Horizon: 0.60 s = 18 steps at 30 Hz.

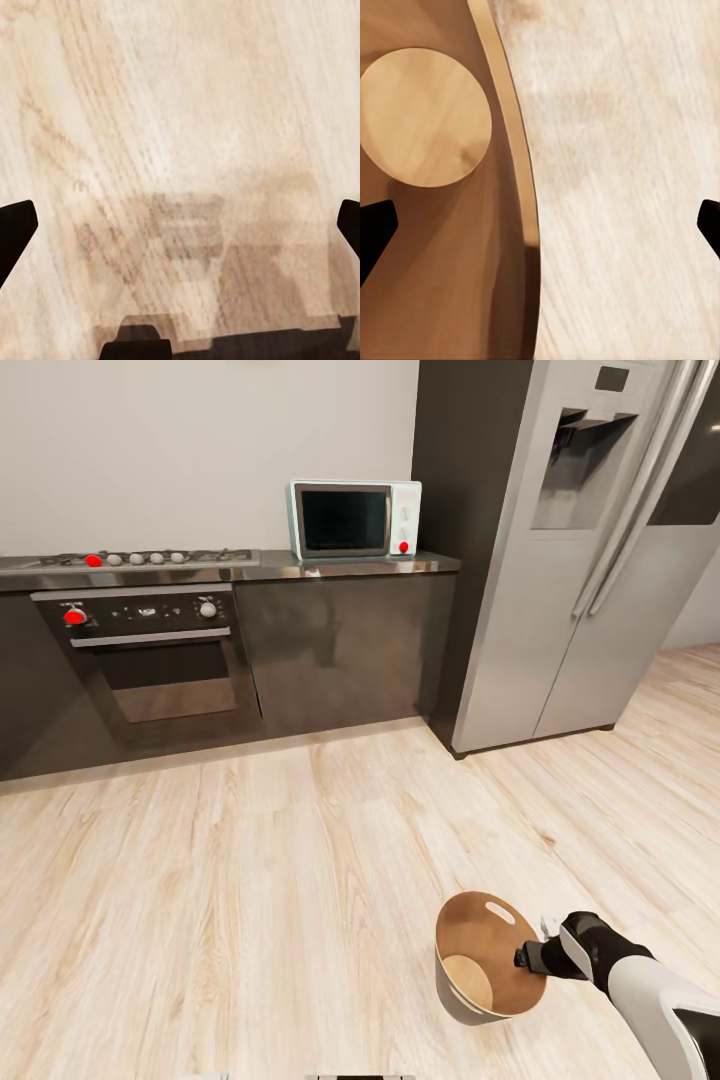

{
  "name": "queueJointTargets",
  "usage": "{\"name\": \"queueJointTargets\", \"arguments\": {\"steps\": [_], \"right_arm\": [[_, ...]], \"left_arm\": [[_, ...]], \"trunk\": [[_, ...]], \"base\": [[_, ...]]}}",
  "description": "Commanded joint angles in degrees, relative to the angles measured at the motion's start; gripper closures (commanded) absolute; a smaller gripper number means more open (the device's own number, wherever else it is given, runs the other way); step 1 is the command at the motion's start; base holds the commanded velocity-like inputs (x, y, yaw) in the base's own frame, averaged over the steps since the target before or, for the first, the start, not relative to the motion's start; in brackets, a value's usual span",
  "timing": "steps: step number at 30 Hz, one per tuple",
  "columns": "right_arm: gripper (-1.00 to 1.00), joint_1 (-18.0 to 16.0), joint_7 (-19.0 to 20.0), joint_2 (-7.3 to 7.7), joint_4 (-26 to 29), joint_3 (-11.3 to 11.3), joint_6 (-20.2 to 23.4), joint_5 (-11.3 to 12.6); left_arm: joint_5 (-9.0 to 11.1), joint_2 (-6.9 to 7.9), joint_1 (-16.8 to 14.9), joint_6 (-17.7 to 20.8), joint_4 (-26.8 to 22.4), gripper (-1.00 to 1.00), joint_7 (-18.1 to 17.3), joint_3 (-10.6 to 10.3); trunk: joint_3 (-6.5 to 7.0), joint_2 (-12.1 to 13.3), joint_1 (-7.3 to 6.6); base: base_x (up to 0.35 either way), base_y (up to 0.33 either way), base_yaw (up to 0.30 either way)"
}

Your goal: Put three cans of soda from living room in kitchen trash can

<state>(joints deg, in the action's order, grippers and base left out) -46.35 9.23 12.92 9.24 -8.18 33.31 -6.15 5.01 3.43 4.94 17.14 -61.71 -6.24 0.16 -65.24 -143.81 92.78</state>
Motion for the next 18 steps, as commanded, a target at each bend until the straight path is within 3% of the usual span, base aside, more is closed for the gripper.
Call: {"name": "queueJointTargets", "arguments": {"steps": [1, 2, 18], "right_arm": [[-1.00, 0.0, 0.0, 0.00, 0.0, 0.0, 0.0, 0.0], [1.00, 0.0, 0.0, 0.00, 0.0, 0.0, 0.0, 0.0], [1.00, 0.1, 0.5, 0.06, 0.0, 0.0, 0.0, 0.0]], "left_arm": [[0.0, 0.00, 0.0, 0.0, 0.0, -1.00, 0.0, 0.0], [0.0, 0.00, 0.0, 0.0, 0.0, -1.00, 0.0, 0.0], [0.0, 0.00, 0.0, 0.0, 0.0, -1.00, 0.0, 0.0]], "trunk": [[0.00, 0.0, 0.00], [0.00, 0.0, 0.00], [0.00, 0.0, 0.00]], "base": [[0.000, 0.000, 0.000], [0.000, 0.000, 0.000], [0.000, 0.000, 0.000]]}}
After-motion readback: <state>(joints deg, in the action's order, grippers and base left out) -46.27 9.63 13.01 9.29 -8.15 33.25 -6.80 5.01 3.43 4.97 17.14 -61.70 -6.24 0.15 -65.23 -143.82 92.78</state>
